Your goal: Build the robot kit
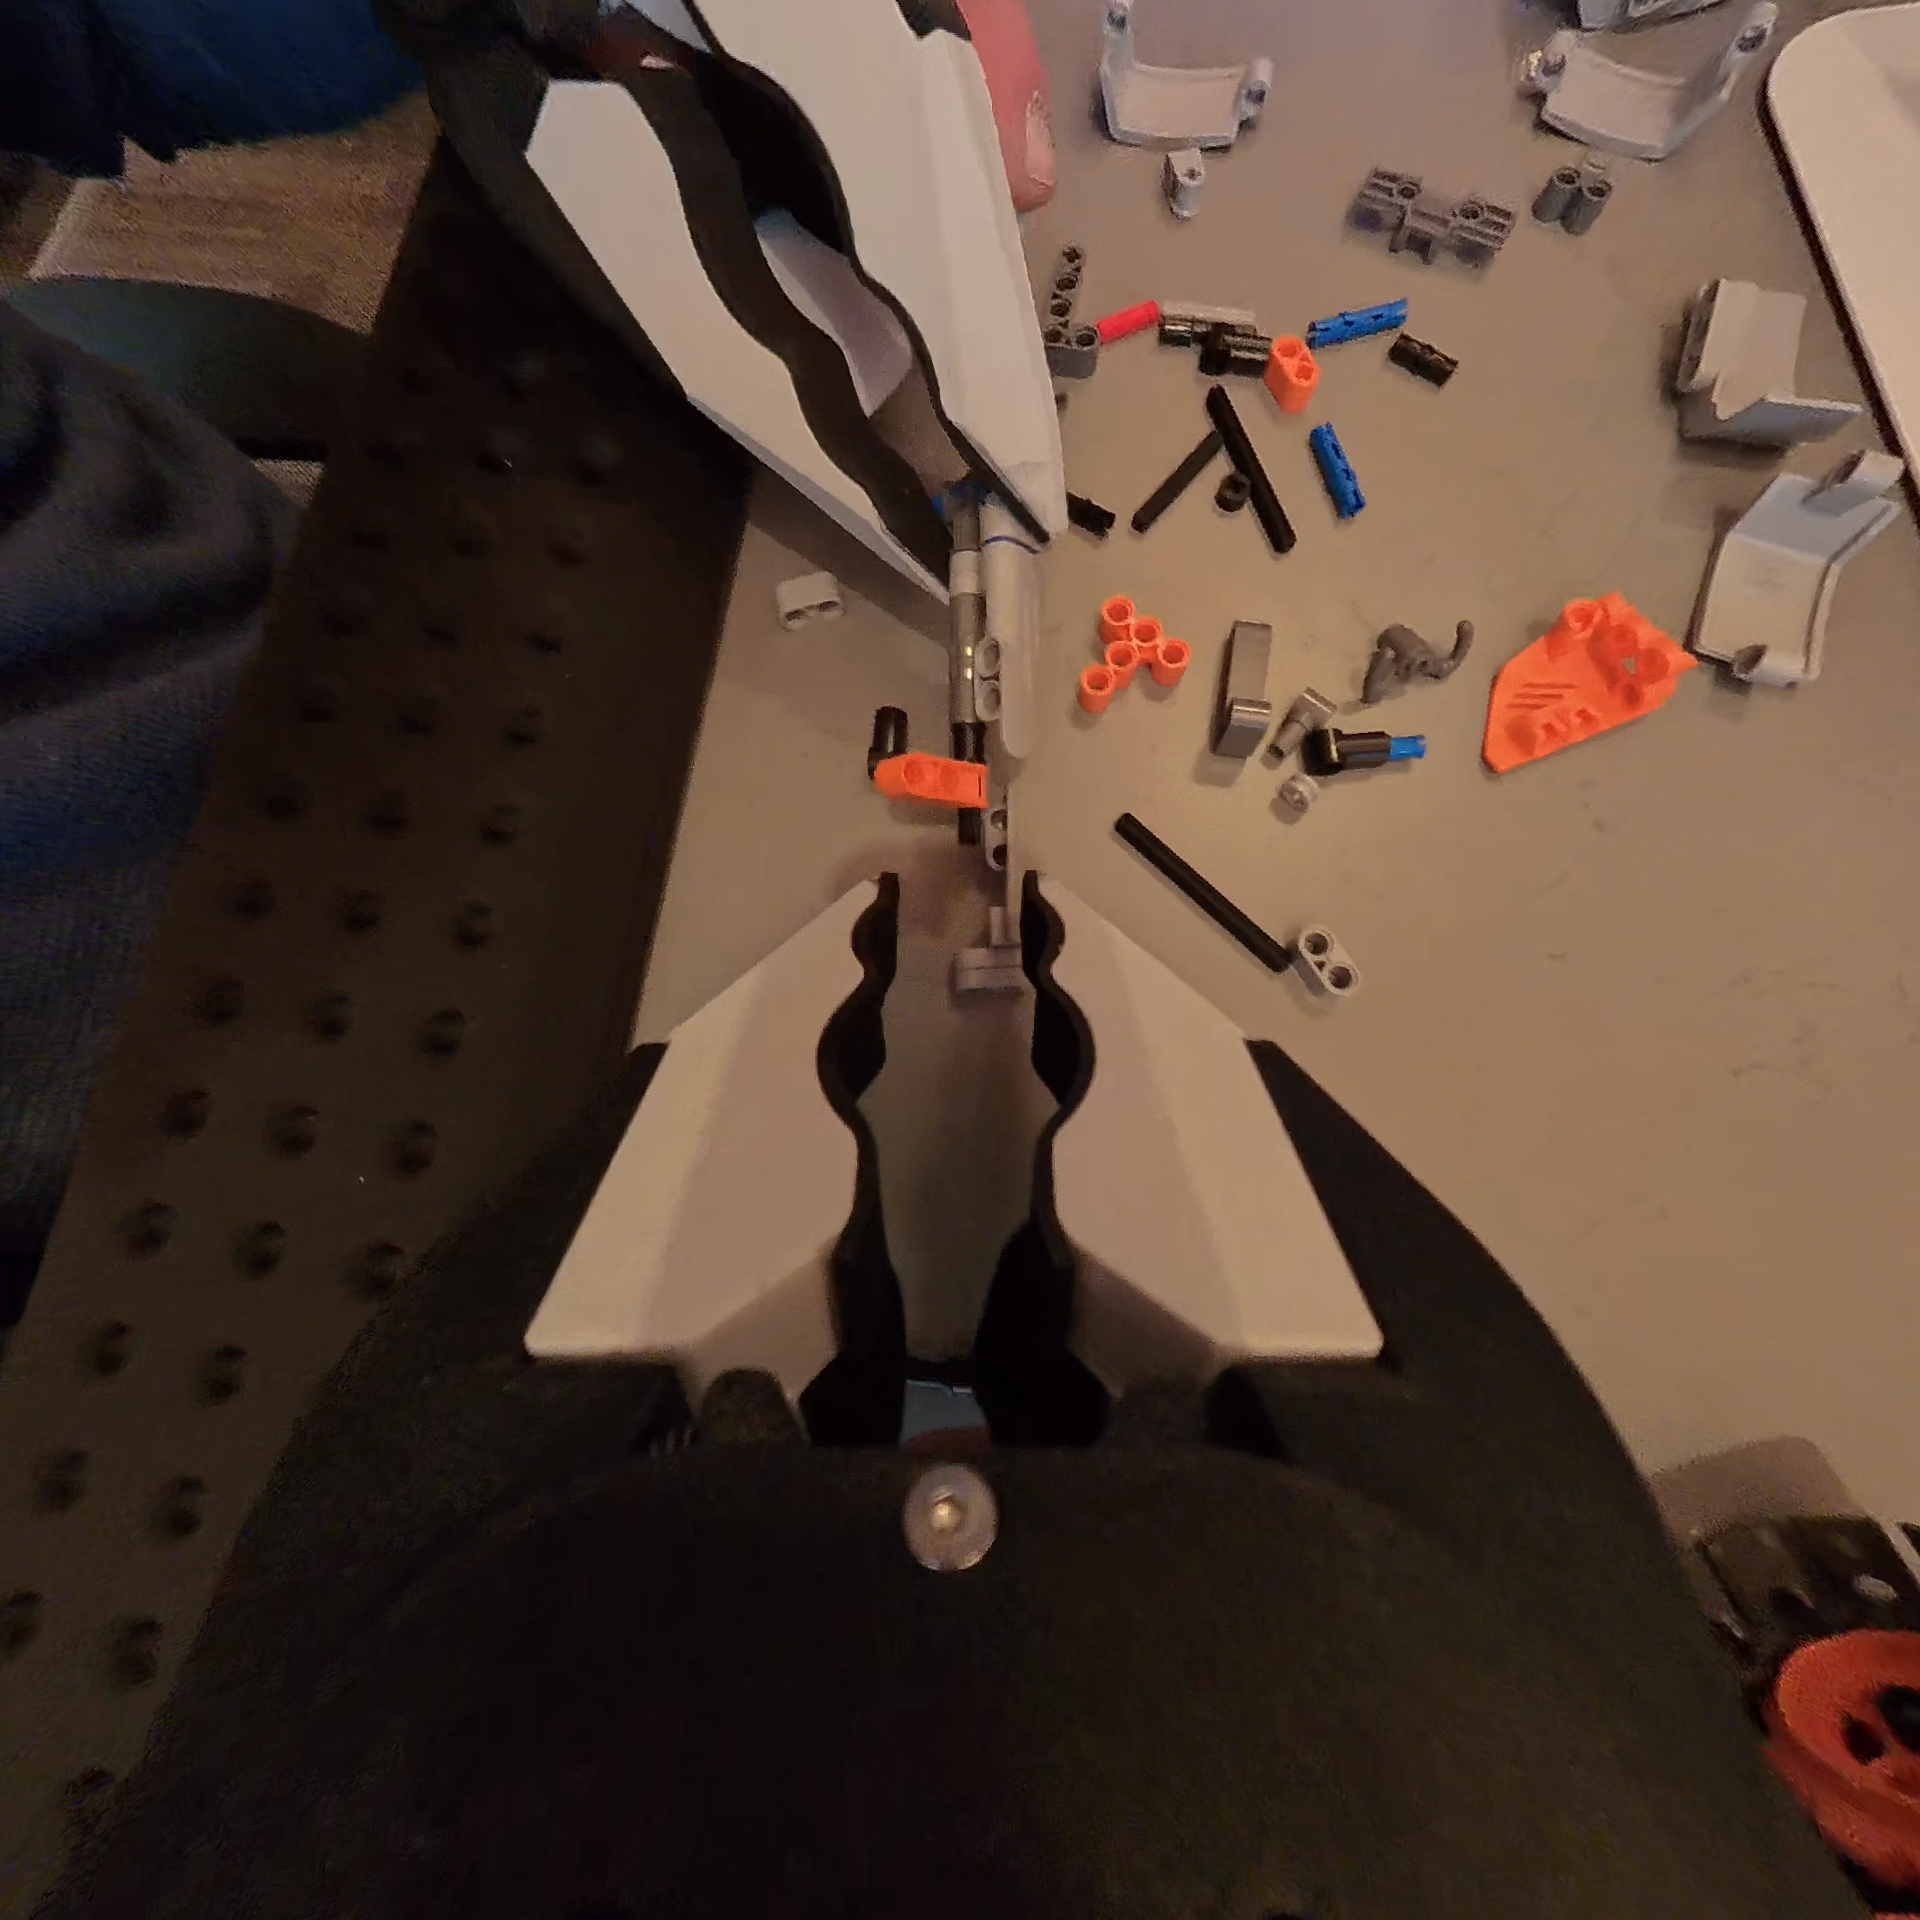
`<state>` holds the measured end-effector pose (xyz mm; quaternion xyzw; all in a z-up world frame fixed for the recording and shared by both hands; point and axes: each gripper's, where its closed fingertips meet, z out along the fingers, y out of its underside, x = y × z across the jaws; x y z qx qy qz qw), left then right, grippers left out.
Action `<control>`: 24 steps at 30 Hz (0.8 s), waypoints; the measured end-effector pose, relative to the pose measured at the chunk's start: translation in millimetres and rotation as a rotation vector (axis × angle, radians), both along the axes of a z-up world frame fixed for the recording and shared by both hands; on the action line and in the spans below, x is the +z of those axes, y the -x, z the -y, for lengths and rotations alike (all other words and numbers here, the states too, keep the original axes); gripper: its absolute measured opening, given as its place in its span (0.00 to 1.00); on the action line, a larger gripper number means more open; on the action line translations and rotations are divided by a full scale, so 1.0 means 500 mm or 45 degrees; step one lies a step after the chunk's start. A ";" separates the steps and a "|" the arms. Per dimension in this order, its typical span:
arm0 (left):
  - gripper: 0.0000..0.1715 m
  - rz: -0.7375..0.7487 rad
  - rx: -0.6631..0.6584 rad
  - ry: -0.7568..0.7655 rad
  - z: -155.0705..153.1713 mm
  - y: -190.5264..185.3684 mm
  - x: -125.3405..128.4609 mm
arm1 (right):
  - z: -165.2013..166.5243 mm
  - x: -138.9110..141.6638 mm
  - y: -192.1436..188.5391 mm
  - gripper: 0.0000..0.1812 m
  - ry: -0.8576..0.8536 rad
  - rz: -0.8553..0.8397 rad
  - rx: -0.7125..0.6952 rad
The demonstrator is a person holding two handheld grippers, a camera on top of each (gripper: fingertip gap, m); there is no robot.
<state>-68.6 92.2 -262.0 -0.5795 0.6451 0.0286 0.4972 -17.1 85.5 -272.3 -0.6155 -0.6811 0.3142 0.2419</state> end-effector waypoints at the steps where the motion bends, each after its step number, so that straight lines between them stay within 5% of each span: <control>1: 0.09 0.003 -0.014 -0.036 0.002 -0.005 0.005 | 0.002 0.003 0.003 0.11 0.008 -0.015 0.003; 7: 0.09 0.052 -0.043 -0.131 0.007 -0.018 0.030 | 0.009 0.026 0.011 0.01 0.040 -0.106 0.022; 24: 0.11 0.140 0.023 -0.231 -0.013 -0.014 0.067 | -0.013 0.059 0.015 0.00 -0.085 -0.197 -0.018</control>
